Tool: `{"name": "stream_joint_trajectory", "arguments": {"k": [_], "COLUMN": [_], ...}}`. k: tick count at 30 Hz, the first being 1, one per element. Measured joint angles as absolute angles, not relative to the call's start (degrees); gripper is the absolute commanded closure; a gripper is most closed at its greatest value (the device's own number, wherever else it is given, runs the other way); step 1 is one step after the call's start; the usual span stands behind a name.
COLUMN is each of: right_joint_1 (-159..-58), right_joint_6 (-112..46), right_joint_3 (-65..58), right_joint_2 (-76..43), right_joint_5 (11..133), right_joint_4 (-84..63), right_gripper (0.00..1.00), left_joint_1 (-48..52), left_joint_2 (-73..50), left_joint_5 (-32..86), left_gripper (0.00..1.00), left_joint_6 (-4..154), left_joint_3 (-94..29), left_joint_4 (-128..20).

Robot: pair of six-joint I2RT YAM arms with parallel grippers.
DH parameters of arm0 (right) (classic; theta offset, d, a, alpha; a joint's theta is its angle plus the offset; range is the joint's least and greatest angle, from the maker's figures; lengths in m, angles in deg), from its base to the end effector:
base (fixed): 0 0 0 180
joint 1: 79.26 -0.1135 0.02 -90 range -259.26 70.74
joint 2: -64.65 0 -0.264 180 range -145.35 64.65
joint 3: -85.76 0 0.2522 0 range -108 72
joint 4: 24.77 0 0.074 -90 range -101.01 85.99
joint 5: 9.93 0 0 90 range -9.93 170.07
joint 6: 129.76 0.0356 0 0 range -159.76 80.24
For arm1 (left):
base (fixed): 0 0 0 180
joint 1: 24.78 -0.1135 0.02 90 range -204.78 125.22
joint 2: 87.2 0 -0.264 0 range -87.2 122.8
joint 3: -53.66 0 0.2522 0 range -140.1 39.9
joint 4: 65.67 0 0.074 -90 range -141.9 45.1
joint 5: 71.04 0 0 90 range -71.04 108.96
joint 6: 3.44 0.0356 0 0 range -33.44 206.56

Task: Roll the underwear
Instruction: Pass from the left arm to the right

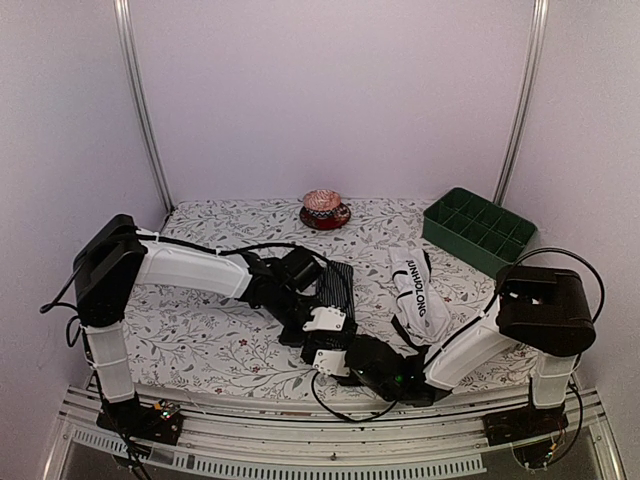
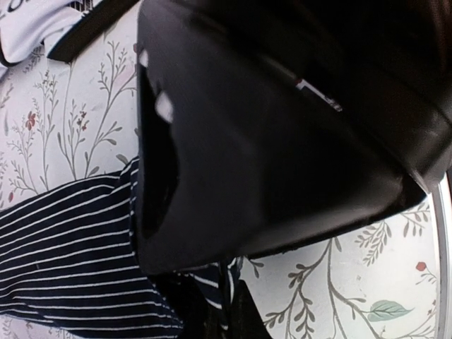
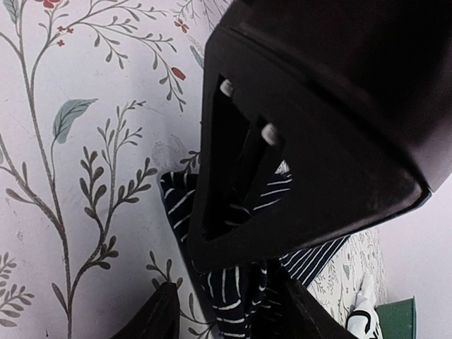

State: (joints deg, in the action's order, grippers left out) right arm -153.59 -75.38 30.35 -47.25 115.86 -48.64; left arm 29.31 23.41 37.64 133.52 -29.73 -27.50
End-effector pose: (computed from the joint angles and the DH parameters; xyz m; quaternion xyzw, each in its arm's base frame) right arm 0.1131 0.3259 0.0927 -0.5989 0.5999 -0.1029 0.5204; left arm 0.2148 -0.3161 0.1473 0.7662 0.5862 -0.1713 0.2000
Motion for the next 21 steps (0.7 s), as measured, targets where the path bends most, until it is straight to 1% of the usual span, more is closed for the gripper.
{"name": "stream_joint_trajectory", "arguments": {"k": [2,4,5,6,8,9,10,12,14,15,16,18,21], "right_joint_1": [-153.63,-153.67,-153.72,-153.72,-153.74,-153.7,-153.7,-153.63,-153.37,-153.26,-153.11,-153.13,-153.37], "right_joint_6": [-75.34,-75.38,-75.66,-75.71,-75.77,-75.66,-75.56,-75.23,-74.68,-74.2,-73.74,-72.67,-71.18], "right_joint_3": [30.06,29.69,29.34,29.04,28.6,28.36,28.29,28.25,28.23,28.23,28.23,28.25,28.18], "right_joint_2": [-47.9,-48.67,-49.13,-49.52,-49.87,-49.78,-49.72,-49.5,-49.17,-48.98,-48.84,-48.54,-48.23], "right_joint_5": [116.19,116.28,116.3,116.15,116.0,115.91,115.76,115.3,114.44,113.94,113.61,111.82,109.88], "right_joint_4": [-49.12,-49.32,-49.05,-48.62,-47.92,-47.52,-47.3,-46.65,-45.95,-45.56,-45.25,-44.73,-44.31], "right_gripper": [0.65,0.86,0.94,0.97,0.97,0.97,0.98,0.98,0.98,0.98,0.98,0.98,0.98], "left_joint_1": [29.2,29.13,29.15,29.22,29.33,29.31,29.26,29.26,29.26,29.26,29.26,29.02,27.99], "left_joint_2": [23.41,23.41,23.41,23.41,23.41,23.41,23.41,23.37,23.08,22.73,22.27,20.5,16.04], "left_joint_5": [37.46,37.05,36.96,36.85,36.31,36.22,36.22,36.09,35.43,34.97,34.69,33.07,31.87], "left_gripper": [0.93,0.93,0.93,0.93,0.92,0.89,0.82,0.55,0.35,0.27,0.16,0.03,0.01], "left_joint_6": [133.87,134.19,134.35,134.48,134.54,134.57,134.61,134.7,134.89,134.81,135.11,135.75,136.14], "left_joint_3": [-29.68,-29.66,-29.62,-29.57,-29.48,-29.48,-29.48,-29.48,-29.35,-29.07,-28.68,-27.04,-24.26], "left_joint_4": [-27.35,-27.11,-26.93,-26.78,-26.69,-26.69,-26.76,-26.8,-26.8,-26.95,-27.0,-27.11,-26.67]}}
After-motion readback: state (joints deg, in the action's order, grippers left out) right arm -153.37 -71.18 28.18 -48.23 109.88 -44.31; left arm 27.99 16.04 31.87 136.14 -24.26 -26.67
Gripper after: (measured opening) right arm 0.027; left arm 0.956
